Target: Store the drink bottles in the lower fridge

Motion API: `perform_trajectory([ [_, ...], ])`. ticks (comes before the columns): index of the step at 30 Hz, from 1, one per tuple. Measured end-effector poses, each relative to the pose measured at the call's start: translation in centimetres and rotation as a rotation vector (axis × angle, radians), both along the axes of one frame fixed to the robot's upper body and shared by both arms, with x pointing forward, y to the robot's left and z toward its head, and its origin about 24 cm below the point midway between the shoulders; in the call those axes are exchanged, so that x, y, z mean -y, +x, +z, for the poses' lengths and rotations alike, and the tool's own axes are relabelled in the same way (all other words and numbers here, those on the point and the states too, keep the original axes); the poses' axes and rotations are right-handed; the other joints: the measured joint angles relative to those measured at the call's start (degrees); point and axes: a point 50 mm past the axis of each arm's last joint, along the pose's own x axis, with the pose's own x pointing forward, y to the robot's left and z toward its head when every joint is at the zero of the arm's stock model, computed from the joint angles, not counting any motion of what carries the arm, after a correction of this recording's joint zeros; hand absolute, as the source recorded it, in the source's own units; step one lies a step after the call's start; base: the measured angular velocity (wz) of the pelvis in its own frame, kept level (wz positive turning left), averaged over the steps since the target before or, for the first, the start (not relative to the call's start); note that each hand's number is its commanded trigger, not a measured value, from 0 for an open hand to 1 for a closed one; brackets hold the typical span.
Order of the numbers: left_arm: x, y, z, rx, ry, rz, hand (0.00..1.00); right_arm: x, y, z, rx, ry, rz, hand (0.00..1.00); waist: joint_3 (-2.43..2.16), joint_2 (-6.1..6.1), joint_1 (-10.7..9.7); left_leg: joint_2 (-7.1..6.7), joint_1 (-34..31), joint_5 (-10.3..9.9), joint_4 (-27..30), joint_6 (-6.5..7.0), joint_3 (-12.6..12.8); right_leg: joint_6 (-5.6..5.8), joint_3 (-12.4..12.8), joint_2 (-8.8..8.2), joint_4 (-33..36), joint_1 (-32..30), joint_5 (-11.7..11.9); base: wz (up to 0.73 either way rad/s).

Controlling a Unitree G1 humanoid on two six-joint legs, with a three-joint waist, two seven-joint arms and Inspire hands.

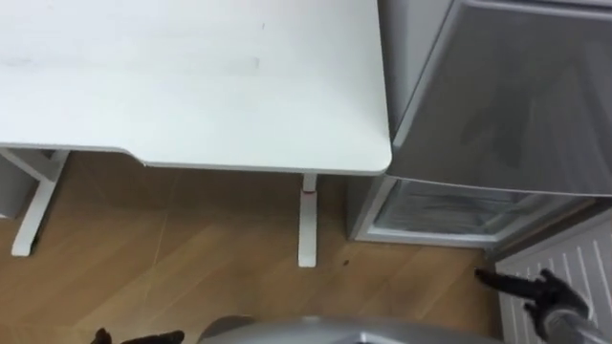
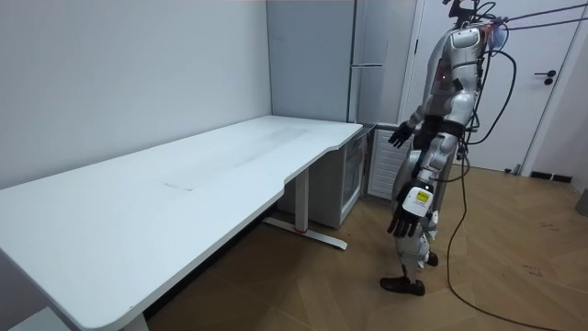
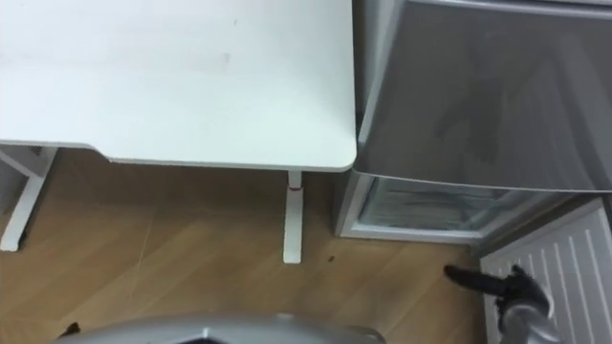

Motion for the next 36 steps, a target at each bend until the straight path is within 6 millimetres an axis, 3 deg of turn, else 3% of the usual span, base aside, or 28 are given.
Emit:
perform_trajectory([
  [6, -0.9, -0.3, 0.4, -0.019, 0.032, -0.025, 0.00, 3.7, 1.5, 3.3, 0.050, -0.189, -0.025, 0.00, -0.07, -1.12, -1.54, 0.00, 0.12, -0.03, -0.19, 0.03, 0.25, 0.01, 0.58, 0.01, 0.10, -0.25, 0.00, -0.04],
  [8, -1.2, -0.4, 0.5, -0.013, 0.035, -0.008, 0.00, 5.5, 2.2, 5.3, 0.086, -0.274, -0.035, 0.00, -0.22, -1.40, -2.45, 0.00, -0.21, -0.03, -0.26, 0.03, 0.16, 0.01, 0.54, 0.02, 0.09, -0.48, 0.00, 0.00],
  [17, -2.4, -2.1, 1.0, -0.029, 0.039, 0.026, 0.00, 10.5, 2.7, 11.2, 0.170, -0.494, -0.176, 0.00, -0.36, -1.98, -3.91, 0.04, -0.36, -0.03, -0.02, 0.02, 0.02, 0.00, 0.81, 0.12, 0.01, -0.81, 0.01, 0.00],
  [20, -3.1, -2.4, 1.3, -0.031, 0.061, 0.038, 0.00, 11.6, 2.3, 12.3, 0.163, -0.533, -0.223, 0.00, -0.41, -1.98, -4.11, 0.18, -0.58, -0.04, 0.04, 0.00, -0.12, -0.03, 0.78, 0.28, -0.03, -0.93, 0.03, 0.00],
  [24, -3.7, -2.6, 1.6, -0.032, 0.080, 0.053, 0.00, 12.3, 1.0, 12.3, 0.135, -0.546, -0.297, 0.00, -0.48, -1.90, -4.10, 0.29, -0.66, -0.04, 0.16, -0.02, -0.19, -0.06, 0.80, 0.40, -0.01, -0.93, 0.04, 0.00],
  [36, -4.8, -2.3, 2.2, -0.104, 0.108, -0.084, 0.00, 11.8, -3.6, 8.9, -0.151, -0.446, -0.341, 0.00, -0.64, -1.49, -4.18, 0.89, -1.76, -0.53, 2.03, -0.07, -0.70, -0.43, 0.76, 0.92, 0.14, -1.04, 0.27, 0.01],
])
